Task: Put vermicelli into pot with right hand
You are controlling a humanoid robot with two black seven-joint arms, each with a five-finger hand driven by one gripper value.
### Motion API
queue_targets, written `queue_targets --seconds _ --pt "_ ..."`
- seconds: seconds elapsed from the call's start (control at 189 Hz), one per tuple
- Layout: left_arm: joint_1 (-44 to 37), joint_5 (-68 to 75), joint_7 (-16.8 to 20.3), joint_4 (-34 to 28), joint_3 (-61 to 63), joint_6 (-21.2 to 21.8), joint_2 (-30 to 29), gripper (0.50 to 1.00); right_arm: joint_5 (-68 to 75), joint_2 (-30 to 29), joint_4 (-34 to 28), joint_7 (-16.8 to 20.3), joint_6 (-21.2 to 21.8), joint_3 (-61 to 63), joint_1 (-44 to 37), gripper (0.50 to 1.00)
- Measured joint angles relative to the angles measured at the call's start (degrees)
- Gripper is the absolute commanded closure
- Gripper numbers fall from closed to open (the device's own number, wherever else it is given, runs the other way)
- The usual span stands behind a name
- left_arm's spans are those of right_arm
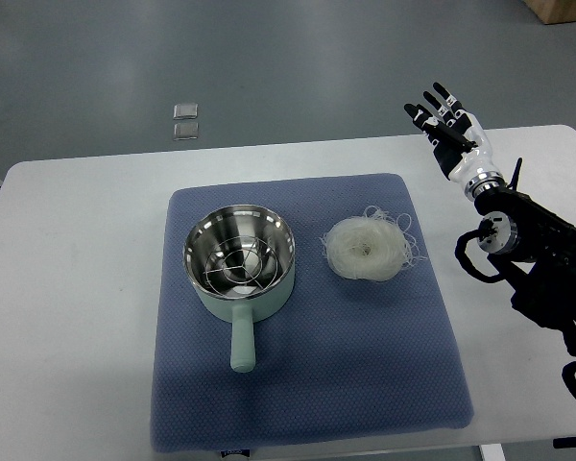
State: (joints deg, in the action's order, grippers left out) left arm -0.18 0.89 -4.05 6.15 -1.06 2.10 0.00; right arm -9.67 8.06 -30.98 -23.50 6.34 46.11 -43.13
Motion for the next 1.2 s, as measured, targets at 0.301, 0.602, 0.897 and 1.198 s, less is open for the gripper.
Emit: queue_targets --seconds 0.301,0.602,0.897,1.198 --pt "0.0 0.0 0.0 0.0 0.0 0.0 0.0 0.5 -1.7 1.2 -1.2 0.0 0.3 -1.1 -0.2 0.579" --pt "0.1 0.0 0.0 0.0 0.0 0.0 0.0 0.5 -26.1 10.9 -7.5 -1.2 5.0 -6.8 -1.5 0.581" --pt "0.2 0.0 0.0 0.0 0.0 0.0 0.0 0.5 -52.5 24.9 -19.6 -1.9 17.4 -7.6 -2.3 0.581" --pt "0.2 0.0 0.0 0.0 0.0 0.0 0.0 0.5 -75.0 28.0 -29.8 -3.6 25.3 -14.8 -9.2 0.581"
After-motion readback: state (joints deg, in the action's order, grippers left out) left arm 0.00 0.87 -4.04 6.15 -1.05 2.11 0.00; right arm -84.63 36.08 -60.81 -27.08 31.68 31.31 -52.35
